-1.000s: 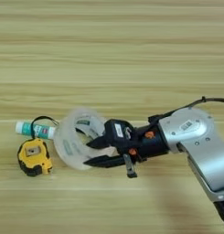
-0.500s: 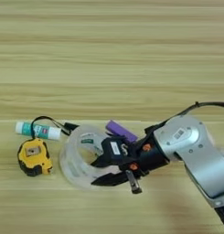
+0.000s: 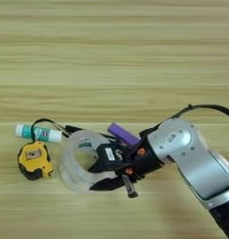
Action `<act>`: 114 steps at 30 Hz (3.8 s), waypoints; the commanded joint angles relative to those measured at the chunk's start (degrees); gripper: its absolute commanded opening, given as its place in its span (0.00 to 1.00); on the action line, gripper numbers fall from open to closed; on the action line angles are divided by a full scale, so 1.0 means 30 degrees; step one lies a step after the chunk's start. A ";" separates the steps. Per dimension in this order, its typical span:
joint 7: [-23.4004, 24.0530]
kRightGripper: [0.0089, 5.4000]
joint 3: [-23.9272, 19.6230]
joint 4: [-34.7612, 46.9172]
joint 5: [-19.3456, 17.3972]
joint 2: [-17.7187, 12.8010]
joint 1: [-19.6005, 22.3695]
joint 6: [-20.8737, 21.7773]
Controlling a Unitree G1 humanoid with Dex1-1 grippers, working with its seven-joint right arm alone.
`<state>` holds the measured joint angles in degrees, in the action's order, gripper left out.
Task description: Move the objects on the table
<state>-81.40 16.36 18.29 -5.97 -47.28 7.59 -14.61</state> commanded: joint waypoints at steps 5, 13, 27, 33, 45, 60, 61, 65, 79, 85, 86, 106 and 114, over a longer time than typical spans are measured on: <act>0.1194 0.36 -0.0270 0.0045 -0.0208 0.0388 0.0885 -0.0264; 0.1327 0.52 -0.0743 0.0402 -0.0644 0.0429 0.0933 -0.0554; 0.2469 0.74 -0.2837 0.0632 -0.2705 0.1251 0.1592 -0.0959; 0.3062 0.88 -0.3847 0.0694 -0.3409 0.1494 0.1339 -0.0900; 0.4126 0.99 -0.5764 0.0326 -0.4809 0.2128 0.0907 -0.0557; 0.5624 0.99 -0.7117 -0.1519 -0.5184 0.3140 0.1070 0.0017; 0.5892 0.99 -0.7218 -0.1734 -0.5131 0.3321 0.1201 0.0161; 0.6699 0.99 -0.7454 -0.2388 -0.5065 0.3925 0.1654 0.0749; 0.7997 0.99 -0.7893 -0.5345 -0.4662 0.4659 0.2938 0.2025; 0.6857 0.99 -0.8449 -0.8327 -0.4685 0.3944 0.3535 0.3236; 0.6704 0.99 -0.8547 -0.8891 -0.4685 0.3866 0.3668 0.3384; 0.4028 0.99 -0.9530 -1.5737 -0.4451 0.3622 0.4038 0.8276; 0.2867 0.99 -0.8970 -1.6387 -0.3884 0.3355 0.3479 0.8332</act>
<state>-73.95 -10.42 -32.04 -18.33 -33.98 15.36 9.41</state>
